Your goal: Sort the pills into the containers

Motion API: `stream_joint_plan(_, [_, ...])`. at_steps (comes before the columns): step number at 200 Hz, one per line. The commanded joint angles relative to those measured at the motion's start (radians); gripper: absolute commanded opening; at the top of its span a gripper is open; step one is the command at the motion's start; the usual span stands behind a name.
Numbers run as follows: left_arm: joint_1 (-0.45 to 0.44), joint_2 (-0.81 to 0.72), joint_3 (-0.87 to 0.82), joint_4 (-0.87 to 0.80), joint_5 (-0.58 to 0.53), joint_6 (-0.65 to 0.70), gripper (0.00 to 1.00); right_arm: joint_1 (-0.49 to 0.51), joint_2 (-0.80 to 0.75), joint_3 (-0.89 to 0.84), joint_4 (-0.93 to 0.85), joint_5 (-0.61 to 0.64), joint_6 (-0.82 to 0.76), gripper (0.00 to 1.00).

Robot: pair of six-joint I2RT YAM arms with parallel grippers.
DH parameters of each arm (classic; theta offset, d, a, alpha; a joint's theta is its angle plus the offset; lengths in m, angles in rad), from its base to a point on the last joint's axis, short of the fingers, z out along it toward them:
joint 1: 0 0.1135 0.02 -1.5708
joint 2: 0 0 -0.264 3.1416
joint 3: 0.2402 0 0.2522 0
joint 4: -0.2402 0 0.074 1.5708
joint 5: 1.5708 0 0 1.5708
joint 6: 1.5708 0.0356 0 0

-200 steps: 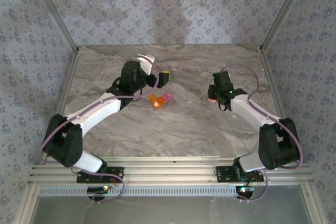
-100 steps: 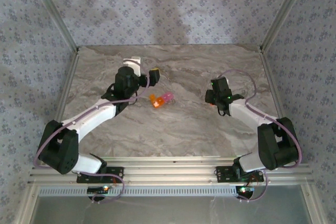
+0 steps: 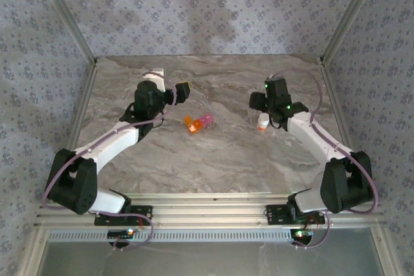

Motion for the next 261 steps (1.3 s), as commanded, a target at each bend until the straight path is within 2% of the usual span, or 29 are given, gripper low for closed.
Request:
stream_joint_plan(1, [0.027, 0.020, 0.032, 0.004, 0.054, 0.003, 0.98, 0.004, 0.030, 0.143, -0.087, -0.173, -0.017, 0.70])
stream_joint_plan(14, [0.046, 0.037, 0.053, -0.032, 0.073, 0.004, 0.95, 0.011, 0.087, 0.227, -0.125, -0.275, -0.009, 0.70])
stream_joint_plan(26, [0.067, 0.055, 0.084, -0.096, 0.090, -0.003, 0.87, 0.029, 0.147, 0.296, -0.165, -0.334, -0.002, 0.70])
stream_joint_plan(66, [0.118, 0.134, 0.200, -0.314, 0.166, -0.002, 0.55, 0.111, 0.350, 0.463, -0.274, -0.427, -0.023, 0.70])
stream_joint_plan(80, [0.123, 0.165, 0.246, -0.390, 0.176, 0.007, 0.38, 0.130, 0.421, 0.505, -0.329, -0.436, -0.029, 0.69])
stream_joint_plan(88, [0.126, 0.189, 0.277, -0.439, 0.178, 0.006, 0.22, 0.141, 0.460, 0.528, -0.355, -0.438, -0.035, 0.69])
stream_joint_plan(102, [0.132, 0.232, 0.333, -0.526, 0.198, 0.004, 0.00, 0.158, 0.529, 0.574, -0.411, -0.427, -0.054, 0.69])
stream_joint_plan(136, [0.136, 0.355, 0.470, -0.725, 0.239, 0.014, 0.00, 0.208, 0.638, 0.654, -0.496, -0.345, -0.105, 0.68])
stream_joint_plan(160, [0.135, 0.423, 0.530, -0.806, 0.272, 0.009, 0.00, 0.233, 0.680, 0.687, -0.513, -0.312, -0.120, 0.71])
stream_joint_plan(261, [0.122, 0.487, 0.514, -0.832, 0.342, -0.006, 0.00, 0.307, 0.816, 0.800, -0.572, -0.275, -0.150, 0.73])
